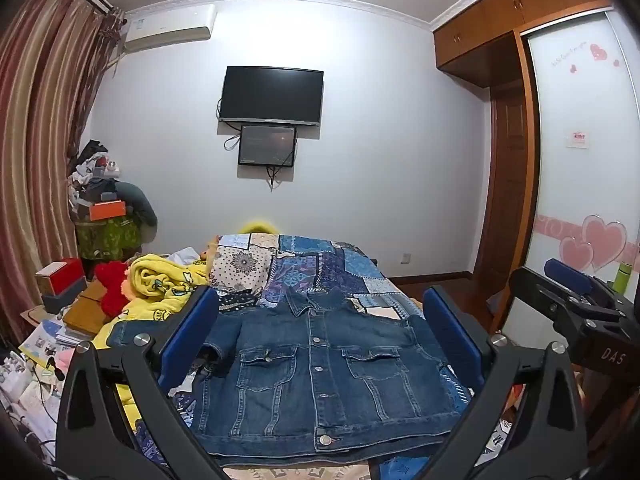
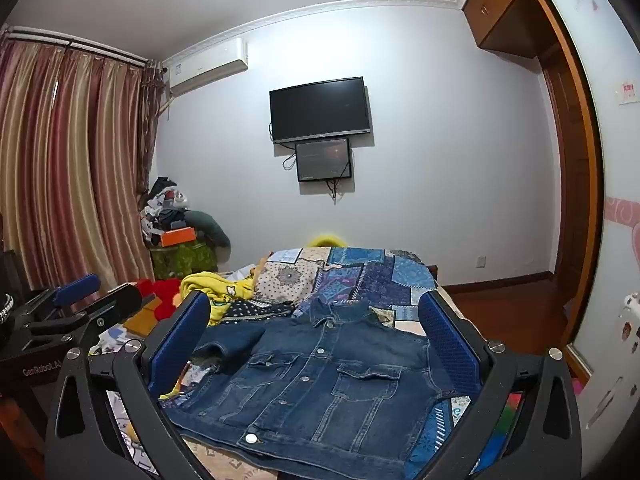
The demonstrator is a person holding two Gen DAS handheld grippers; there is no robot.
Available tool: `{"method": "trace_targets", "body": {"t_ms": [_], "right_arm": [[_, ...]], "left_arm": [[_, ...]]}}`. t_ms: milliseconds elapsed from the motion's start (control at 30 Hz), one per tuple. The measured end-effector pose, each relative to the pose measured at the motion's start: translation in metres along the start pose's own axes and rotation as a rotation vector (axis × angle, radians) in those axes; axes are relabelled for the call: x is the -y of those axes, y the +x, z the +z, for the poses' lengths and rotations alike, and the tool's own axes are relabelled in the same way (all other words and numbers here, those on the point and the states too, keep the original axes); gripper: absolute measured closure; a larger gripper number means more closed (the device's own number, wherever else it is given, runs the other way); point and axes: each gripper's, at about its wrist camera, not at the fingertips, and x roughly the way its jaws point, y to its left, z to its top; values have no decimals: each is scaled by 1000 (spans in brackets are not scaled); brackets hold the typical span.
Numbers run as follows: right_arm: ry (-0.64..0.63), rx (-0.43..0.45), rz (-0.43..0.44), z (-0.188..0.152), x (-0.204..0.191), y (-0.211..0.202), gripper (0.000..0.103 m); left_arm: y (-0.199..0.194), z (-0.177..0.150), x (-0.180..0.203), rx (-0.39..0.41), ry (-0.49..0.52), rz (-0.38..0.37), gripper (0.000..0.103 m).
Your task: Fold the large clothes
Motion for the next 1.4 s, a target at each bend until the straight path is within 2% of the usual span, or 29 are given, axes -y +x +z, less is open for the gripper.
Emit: {"method": "trace_targets", "body": {"t_ms": [300,1400], "right_arm": [[0,-2,-5,-1,0,0,0],[11,-4,-10,0,3,0,0]], "left_arm": [[5,-7,0,1,10,0,0],[4,-2,-2,-23,8,-14,0]]}}
